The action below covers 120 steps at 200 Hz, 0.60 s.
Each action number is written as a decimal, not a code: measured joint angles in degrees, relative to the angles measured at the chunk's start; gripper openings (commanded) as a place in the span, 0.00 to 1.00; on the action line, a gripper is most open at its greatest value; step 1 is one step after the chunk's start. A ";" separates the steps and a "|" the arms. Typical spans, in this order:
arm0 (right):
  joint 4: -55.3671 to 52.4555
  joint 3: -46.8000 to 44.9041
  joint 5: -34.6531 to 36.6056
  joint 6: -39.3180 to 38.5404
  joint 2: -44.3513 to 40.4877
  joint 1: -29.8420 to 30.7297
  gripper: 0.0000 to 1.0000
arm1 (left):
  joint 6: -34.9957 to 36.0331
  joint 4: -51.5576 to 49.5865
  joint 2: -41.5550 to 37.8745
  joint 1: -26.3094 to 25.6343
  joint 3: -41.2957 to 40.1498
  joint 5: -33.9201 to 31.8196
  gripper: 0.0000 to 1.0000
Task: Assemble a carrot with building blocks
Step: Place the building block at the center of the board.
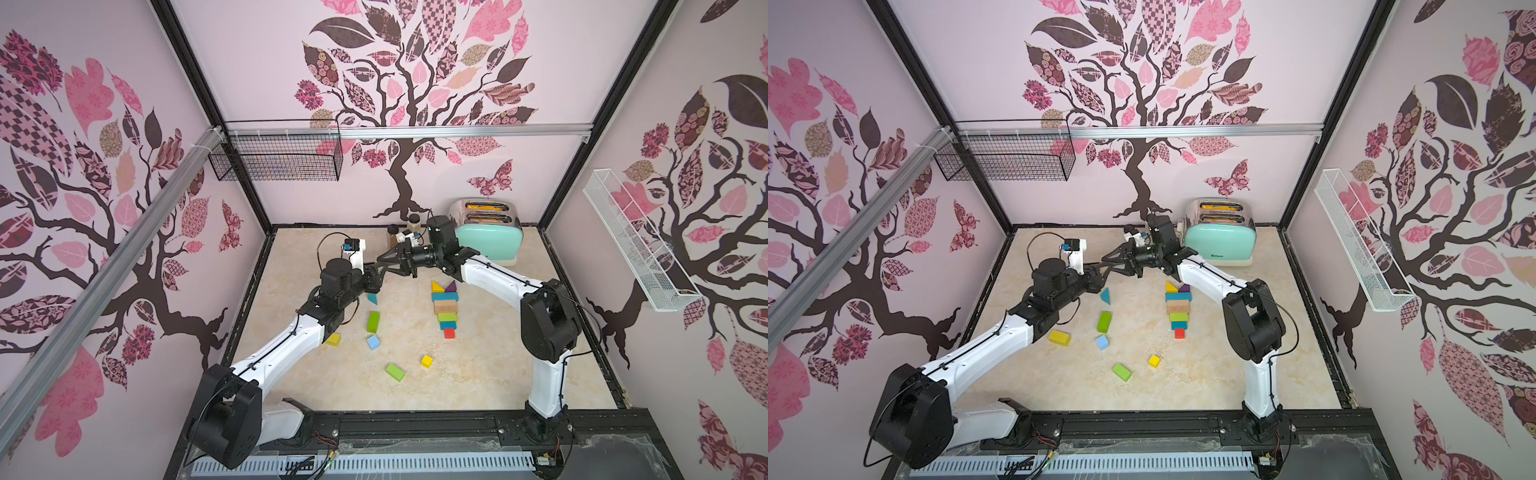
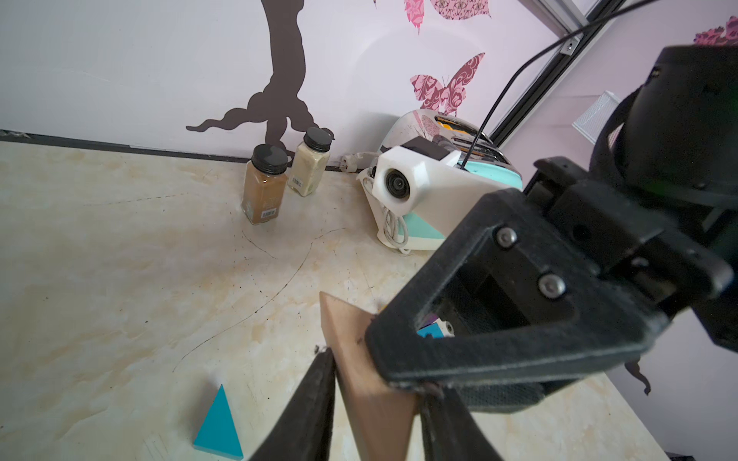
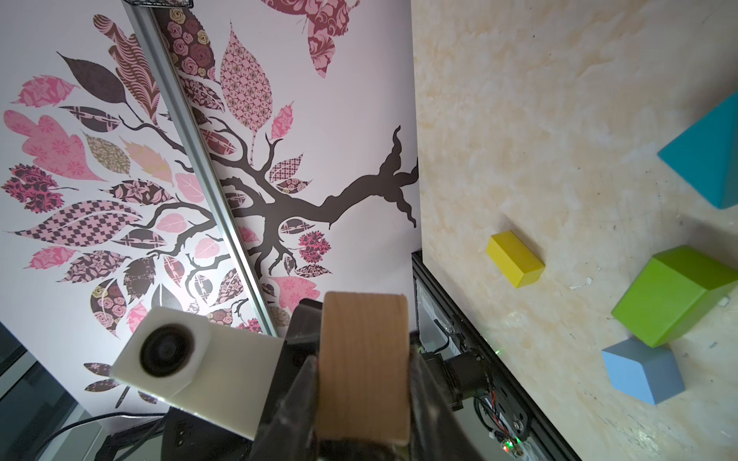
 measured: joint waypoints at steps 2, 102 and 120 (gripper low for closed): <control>-0.02 -0.09 0.07 -0.04 0.00 0.00 0.36 | -0.13 -0.04 0.00 0.00 -0.02 -0.04 0.26; -10.21 -0.76 0.04 -8.90 0.00 -0.09 0.52 | 1.75 -0.44 0.00 -0.07 -3.69 -0.13 0.21; -15.93 0.85 0.63 -12.24 0.00 -0.63 0.53 | 2.27 -0.46 0.00 0.04 -4.98 -0.28 0.21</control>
